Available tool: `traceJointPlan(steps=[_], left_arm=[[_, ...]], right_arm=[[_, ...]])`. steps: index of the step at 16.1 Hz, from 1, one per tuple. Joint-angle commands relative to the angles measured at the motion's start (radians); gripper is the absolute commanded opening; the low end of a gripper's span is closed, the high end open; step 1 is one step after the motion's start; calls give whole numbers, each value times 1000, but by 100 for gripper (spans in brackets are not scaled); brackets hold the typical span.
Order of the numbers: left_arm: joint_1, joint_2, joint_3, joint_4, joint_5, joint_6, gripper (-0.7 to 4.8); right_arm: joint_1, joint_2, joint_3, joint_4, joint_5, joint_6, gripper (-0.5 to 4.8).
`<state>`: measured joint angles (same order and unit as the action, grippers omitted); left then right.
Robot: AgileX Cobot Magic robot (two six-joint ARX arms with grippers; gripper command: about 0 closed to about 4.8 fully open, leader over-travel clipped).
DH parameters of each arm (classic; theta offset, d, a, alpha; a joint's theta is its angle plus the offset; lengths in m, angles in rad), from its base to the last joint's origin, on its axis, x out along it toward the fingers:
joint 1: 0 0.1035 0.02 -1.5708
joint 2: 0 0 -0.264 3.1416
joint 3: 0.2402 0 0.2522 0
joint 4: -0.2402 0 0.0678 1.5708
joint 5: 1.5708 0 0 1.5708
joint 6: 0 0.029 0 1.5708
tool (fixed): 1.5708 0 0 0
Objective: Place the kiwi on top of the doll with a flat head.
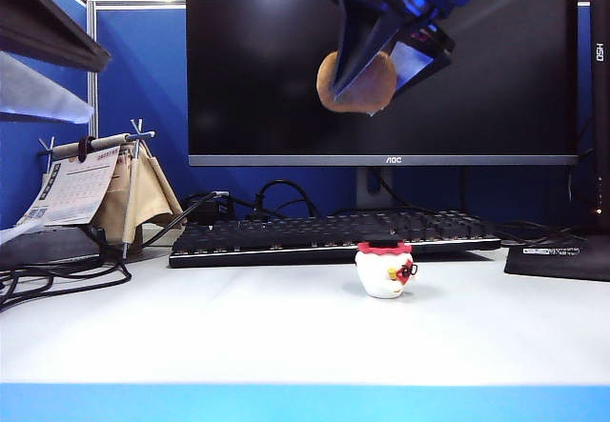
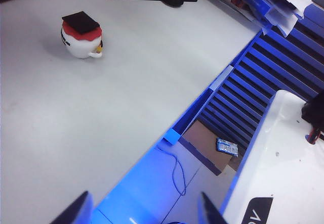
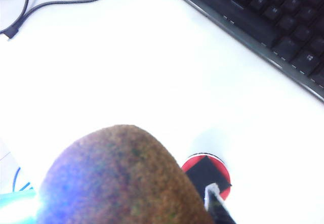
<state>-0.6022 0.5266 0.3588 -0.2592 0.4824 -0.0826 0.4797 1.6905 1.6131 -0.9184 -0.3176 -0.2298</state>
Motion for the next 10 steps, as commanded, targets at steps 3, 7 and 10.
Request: traceJointPlan(steps=[3,7,10], left_arm=[[0,0,6,4,0,3,274],[0,0,6,5,0,3,274],[0,0,6,8,0,4,274]], right_arm=[[-3,0,-198,181,5,-3,236],[-3,1,-306,340,36,24,229],[-3,1,-307,354,85,19,229]])
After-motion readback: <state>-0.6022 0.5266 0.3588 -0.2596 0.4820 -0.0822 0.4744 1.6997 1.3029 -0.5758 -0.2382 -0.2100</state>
